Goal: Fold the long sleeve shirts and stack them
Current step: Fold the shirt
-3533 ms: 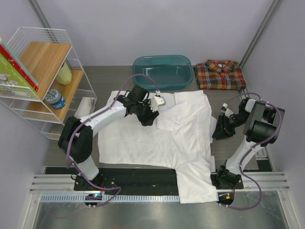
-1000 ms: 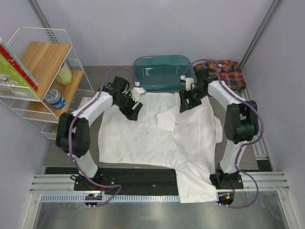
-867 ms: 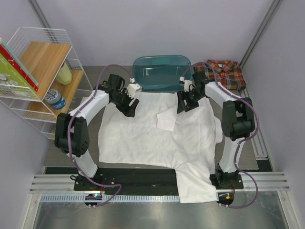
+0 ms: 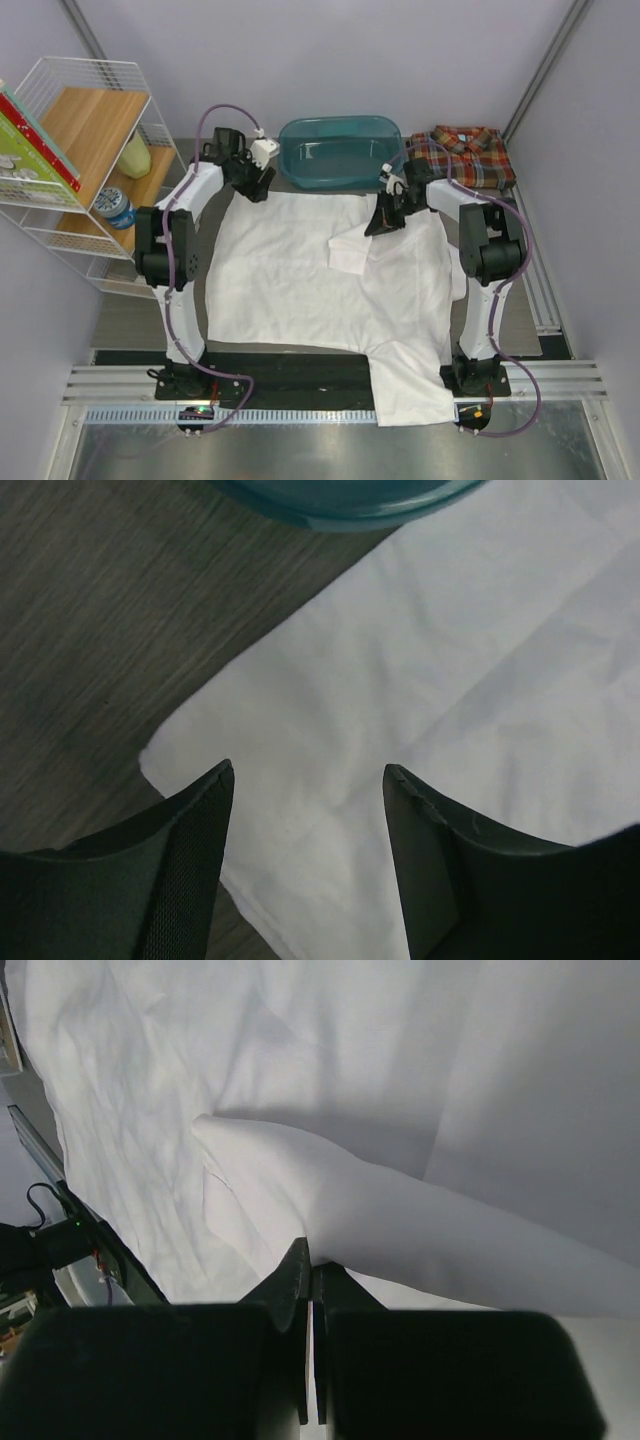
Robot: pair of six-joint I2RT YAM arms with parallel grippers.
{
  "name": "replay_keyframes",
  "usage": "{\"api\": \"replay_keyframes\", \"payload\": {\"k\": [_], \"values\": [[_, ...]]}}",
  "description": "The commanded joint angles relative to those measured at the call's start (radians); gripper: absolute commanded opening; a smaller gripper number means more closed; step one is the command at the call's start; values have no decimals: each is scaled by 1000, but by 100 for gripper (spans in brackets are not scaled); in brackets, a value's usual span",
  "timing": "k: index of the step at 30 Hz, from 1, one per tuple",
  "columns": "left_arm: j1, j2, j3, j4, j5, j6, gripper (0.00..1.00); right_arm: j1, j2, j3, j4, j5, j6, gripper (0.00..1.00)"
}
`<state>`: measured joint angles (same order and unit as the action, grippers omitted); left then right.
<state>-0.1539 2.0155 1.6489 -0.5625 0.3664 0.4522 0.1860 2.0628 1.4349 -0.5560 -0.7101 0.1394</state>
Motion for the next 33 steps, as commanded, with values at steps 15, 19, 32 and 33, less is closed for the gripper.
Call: {"api": "replay_keyframes", "payload": {"k": [15,19,32,33], "values": [[89,299,315,-89,0,284,43,-57,-201,38,5,-109,19,1],[93,324,316,-67,-21,290,41,-57,-219,56,-2,-112,19,1],[97,357,382,-66,19,273,40,-91,-233,165,-64,-126,3,1],[97,368,388,-80,10,278,39,-94,-233,167,-65,-126,0,1]]}}
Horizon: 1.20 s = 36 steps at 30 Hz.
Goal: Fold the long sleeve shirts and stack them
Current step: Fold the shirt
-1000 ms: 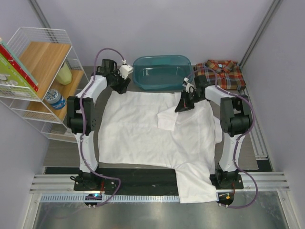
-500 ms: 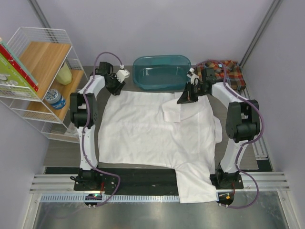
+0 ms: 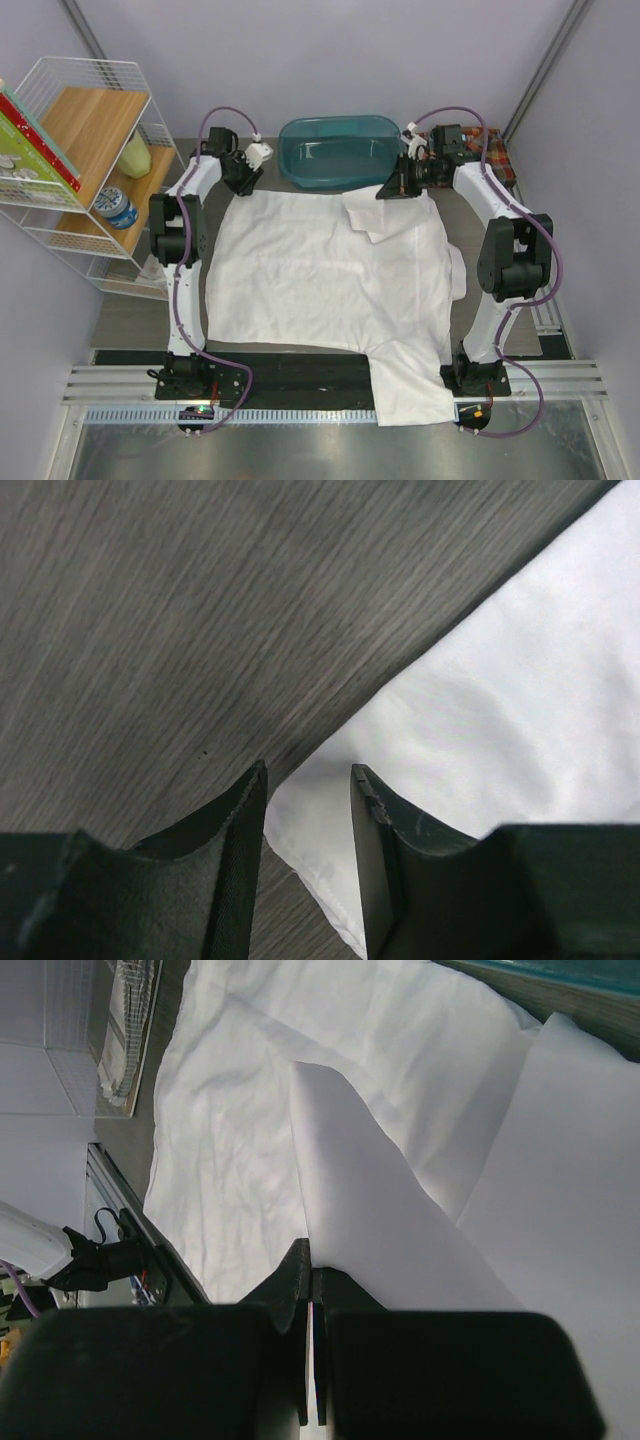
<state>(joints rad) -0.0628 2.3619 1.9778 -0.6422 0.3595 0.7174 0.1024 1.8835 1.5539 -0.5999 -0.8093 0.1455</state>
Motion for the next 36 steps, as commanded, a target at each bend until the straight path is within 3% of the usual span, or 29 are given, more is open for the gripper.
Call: {"api": "replay_keyframes", "payload": {"k": [1,9,12,17,27,36], "values": [[8,26,72,-8,12,28,38,-12,-53,52,-21,-27,-6,1],[14,51,78,-45,10,48,34,-32,-69,84,-26,-45,3,1],[14,48,78,-53,10,50,26,-38,-66,115,-29,-47,8,1],[15,8,75,-56,38,27,1,-47,-63,187,-35,-62,25,1],[15,-197,-16,-7,145,-32,0,-81,-113,296,-40,-90,80,1],[18,-345,-177,-48,157,83,0,-89,-256,238,-95,-157,-4,1]]}}
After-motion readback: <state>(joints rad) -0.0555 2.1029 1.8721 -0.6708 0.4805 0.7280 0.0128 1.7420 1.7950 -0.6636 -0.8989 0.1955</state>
